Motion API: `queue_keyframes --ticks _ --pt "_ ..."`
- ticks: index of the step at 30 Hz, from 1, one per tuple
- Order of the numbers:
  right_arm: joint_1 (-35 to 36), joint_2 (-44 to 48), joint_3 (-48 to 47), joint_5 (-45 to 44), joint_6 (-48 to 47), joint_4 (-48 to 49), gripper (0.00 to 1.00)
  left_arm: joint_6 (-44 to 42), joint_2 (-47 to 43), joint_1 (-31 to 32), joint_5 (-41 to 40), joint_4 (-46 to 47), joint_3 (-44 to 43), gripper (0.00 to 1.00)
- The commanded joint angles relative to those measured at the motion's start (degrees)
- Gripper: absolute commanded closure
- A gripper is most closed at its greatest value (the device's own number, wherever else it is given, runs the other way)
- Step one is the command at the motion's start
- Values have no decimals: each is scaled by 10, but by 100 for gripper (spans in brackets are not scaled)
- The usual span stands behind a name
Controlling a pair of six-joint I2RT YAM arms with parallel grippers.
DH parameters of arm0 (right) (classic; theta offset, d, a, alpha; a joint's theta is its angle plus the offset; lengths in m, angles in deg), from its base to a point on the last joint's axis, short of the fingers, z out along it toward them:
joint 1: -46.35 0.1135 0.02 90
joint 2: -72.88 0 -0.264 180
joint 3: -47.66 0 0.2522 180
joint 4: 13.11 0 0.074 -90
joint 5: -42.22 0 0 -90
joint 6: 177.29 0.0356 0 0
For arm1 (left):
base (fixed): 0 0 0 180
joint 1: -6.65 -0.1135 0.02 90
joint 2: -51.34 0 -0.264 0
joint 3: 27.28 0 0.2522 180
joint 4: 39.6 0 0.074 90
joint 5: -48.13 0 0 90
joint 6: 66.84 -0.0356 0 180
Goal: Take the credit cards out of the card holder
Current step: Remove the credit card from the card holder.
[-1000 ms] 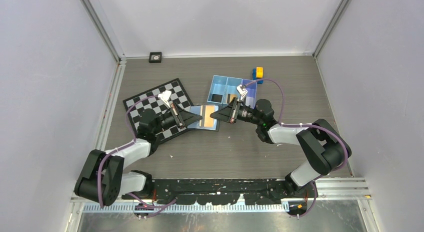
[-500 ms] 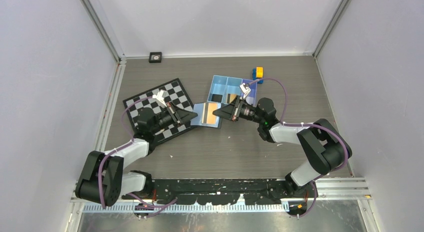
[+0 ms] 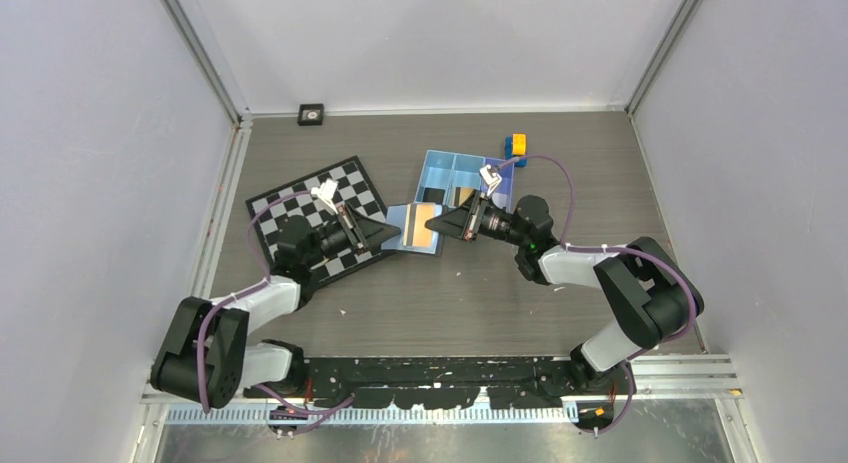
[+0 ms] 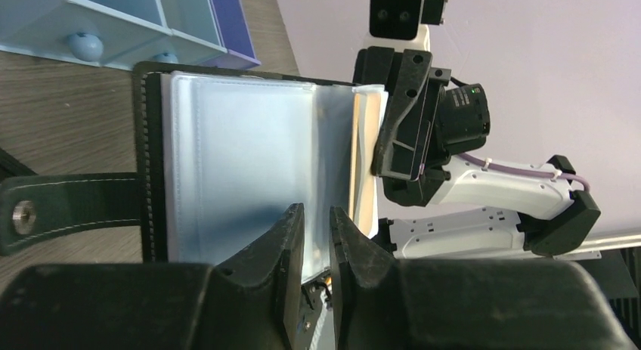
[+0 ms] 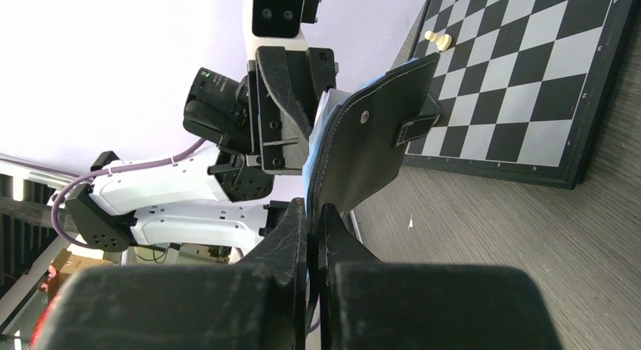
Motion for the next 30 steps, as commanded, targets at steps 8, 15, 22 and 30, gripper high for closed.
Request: queue_keyframes --ticks 8,15,22,30 --pt "1 -5 -10 8 6 47 99 53 42 36 42 183 -22 80" --pt "1 -9 -11 11 12 55 100 83 79 44 51 242 -26 82" --pt "1 -11 -12 11 12 54 94 108 105 43 51 311 -24 100" --pt "1 -12 -11 11 15 57 69 94 102 36 42 281 -18 100"
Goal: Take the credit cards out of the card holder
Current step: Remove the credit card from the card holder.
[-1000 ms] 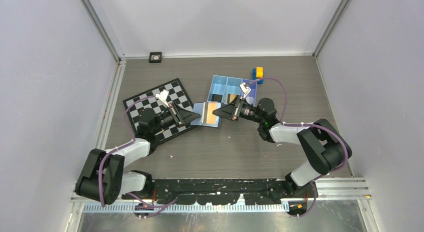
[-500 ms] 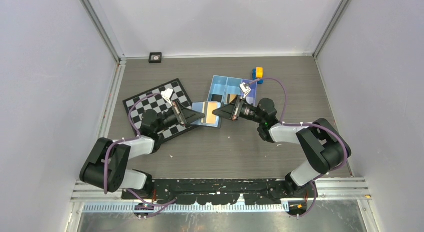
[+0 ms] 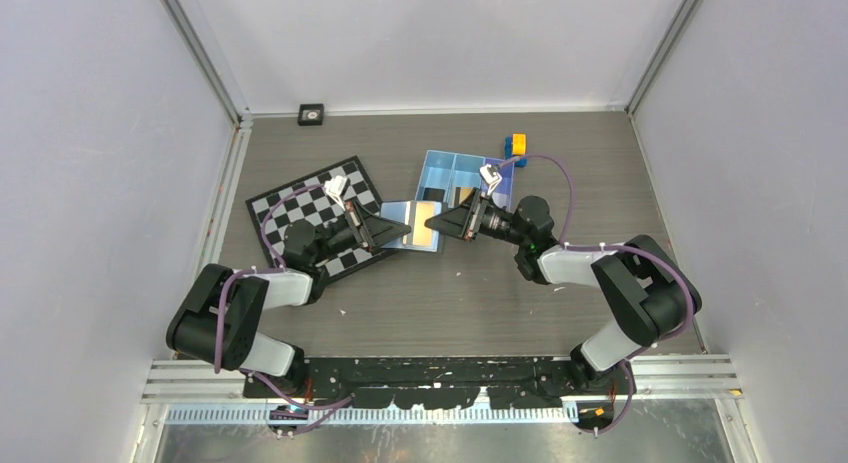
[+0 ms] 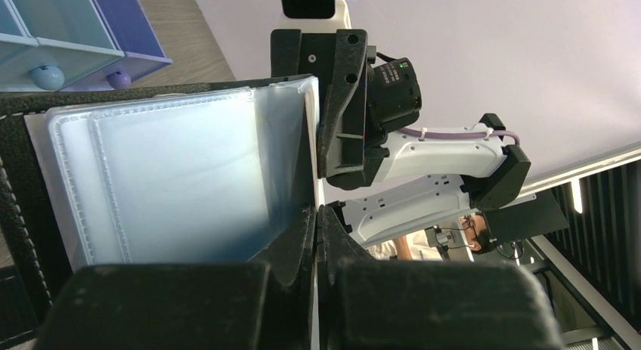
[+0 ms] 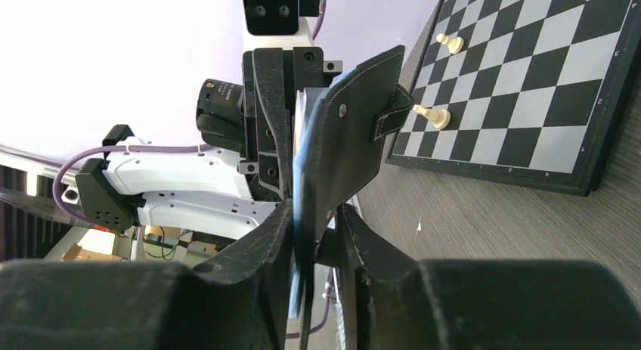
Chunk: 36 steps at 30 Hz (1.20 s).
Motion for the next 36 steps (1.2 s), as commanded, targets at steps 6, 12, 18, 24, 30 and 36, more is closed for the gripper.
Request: queue_keyframes --ticks 6,12,18,24,30,36 --pt "2 -6 -10 6 6 35 90 -15 -24 -26 -9 2 3 100" --pt "-2 -9 -7 4 14 44 80 -21 -38 -32 -11 -18 6 100" --pt "-3 -12 -7 6 18 51 67 -31 -39 -33 -14 -35 5 100" --pt "2 -19 -15 17 22 55 63 -53 -55 -33 -18 -82 3 100" --pt "8 -45 -28 25 38 61 64 -60 -60 -32 -17 -95 1 100" --pt "9 -54 -33 23 36 45 81 -57 -63 -32 -20 -95 3 99"
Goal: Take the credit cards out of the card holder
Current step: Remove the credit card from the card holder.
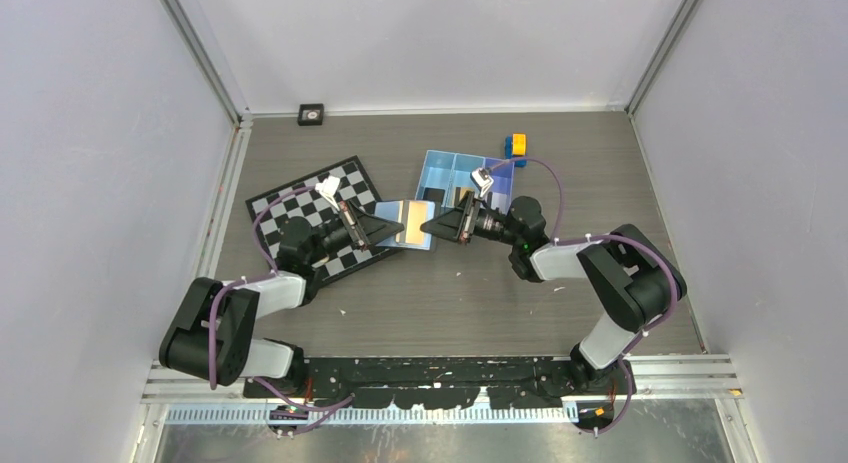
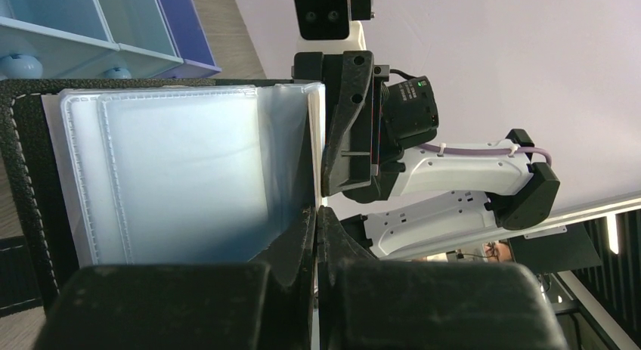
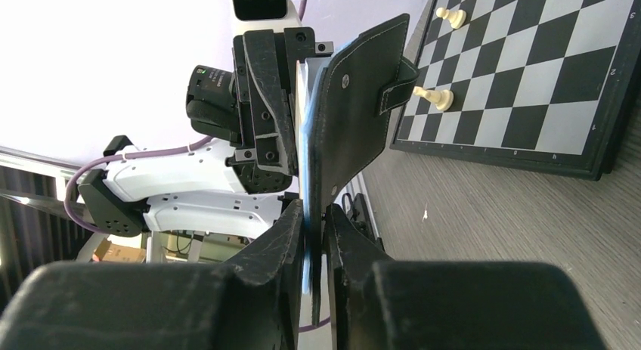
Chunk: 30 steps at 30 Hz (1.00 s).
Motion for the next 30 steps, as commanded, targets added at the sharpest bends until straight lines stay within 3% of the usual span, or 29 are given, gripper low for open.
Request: queue_keyframes --ticks 1,7,17,24,27,30 --pt "3 -1 -20 5 3 19 82 -10 -19 -2 -5 13 -2 98" --pt "-4 -2 -18 3 4 15 86 -12 -25 -4 -6 4 -2 91" --pt "-5 -1 -17 4 8 23 84 -6 -33 -16 -6 5 4 89" --pt "-5 -3 -18 6 11 28 79 -4 -33 -19 -6 11 6 99" --pt "-5 -4 -18 7 12 30 71 -2 -31 -19 -5 17 6 100" --pt "-5 -2 -17 7 12 31 71 -2 -32 -19 -6 18 7 100"
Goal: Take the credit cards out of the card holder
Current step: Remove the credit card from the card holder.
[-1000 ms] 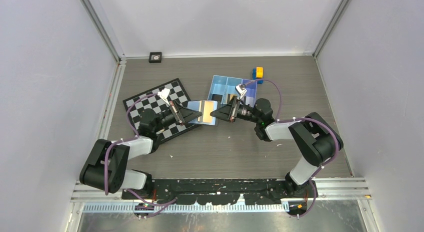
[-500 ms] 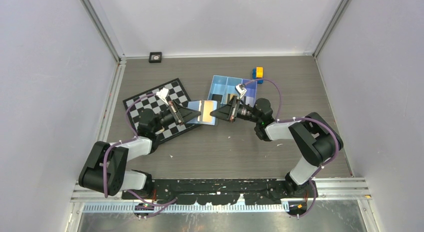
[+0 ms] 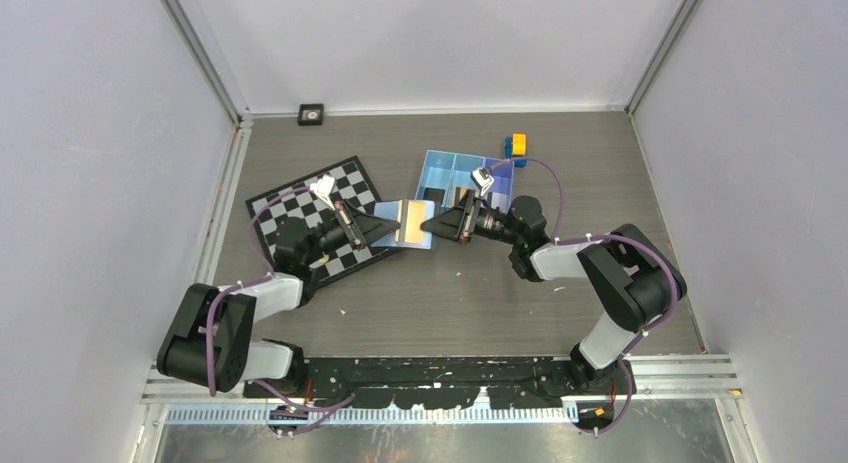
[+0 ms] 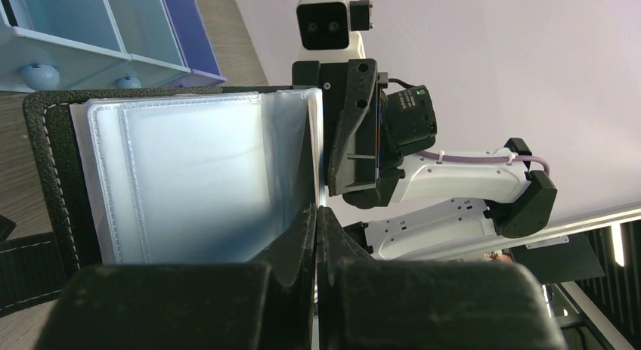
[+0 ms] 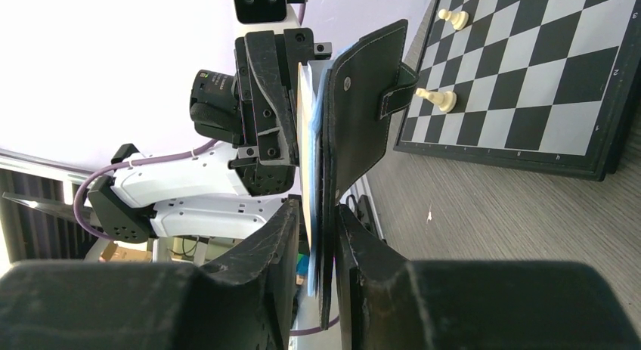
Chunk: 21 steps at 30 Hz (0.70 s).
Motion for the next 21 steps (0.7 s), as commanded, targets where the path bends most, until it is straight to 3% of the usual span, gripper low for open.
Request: queue_keyframes --ticks 1,11,15,21 --pt "-3 -2 -14 5 1 30 71 -4 -15 -5 -3 29 3 100" --pt "-6 0 -12 4 3 33 75 -15 -29 -16 -13 -6 9 100" --pt "-4 -7 -15 10 11 45 63 -14 -24 -14 0 -8 2 100" --pt "-1 -25 -20 13 24 59 59 -13 -19 0 5 1 -6 100"
